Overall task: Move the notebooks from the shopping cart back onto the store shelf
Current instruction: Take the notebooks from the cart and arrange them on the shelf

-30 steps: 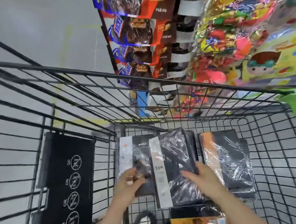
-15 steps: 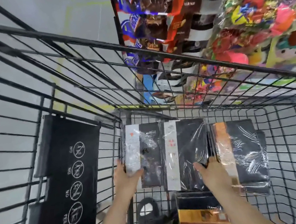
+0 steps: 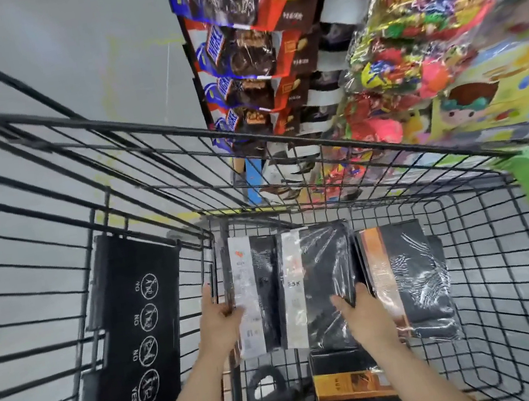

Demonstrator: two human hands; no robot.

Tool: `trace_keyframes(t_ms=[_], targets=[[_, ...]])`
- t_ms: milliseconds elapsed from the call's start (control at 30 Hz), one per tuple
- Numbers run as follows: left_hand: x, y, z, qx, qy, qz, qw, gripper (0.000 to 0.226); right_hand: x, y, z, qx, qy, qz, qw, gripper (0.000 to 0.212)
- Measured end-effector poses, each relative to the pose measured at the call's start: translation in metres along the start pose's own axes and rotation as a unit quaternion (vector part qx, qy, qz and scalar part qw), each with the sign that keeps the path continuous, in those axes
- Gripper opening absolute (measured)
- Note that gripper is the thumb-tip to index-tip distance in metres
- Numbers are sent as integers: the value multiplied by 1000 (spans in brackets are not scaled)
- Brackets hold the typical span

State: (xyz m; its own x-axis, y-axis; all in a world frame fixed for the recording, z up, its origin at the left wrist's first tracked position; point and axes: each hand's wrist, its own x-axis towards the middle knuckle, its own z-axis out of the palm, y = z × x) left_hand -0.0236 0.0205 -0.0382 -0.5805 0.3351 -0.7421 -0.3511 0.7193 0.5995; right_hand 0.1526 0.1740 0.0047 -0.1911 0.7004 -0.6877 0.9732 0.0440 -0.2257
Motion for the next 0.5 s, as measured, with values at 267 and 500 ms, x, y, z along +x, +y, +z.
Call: trace_keyframes(t_ms=[267, 500], targets=[[-41, 38, -17, 67, -5, 83, 994, 56, -36, -11, -36, -72, 57, -99, 991, 39], [-92, 80, -50, 86, -12, 141, 986, 47, -79, 16, -104, -40, 74, -162, 983, 44]])
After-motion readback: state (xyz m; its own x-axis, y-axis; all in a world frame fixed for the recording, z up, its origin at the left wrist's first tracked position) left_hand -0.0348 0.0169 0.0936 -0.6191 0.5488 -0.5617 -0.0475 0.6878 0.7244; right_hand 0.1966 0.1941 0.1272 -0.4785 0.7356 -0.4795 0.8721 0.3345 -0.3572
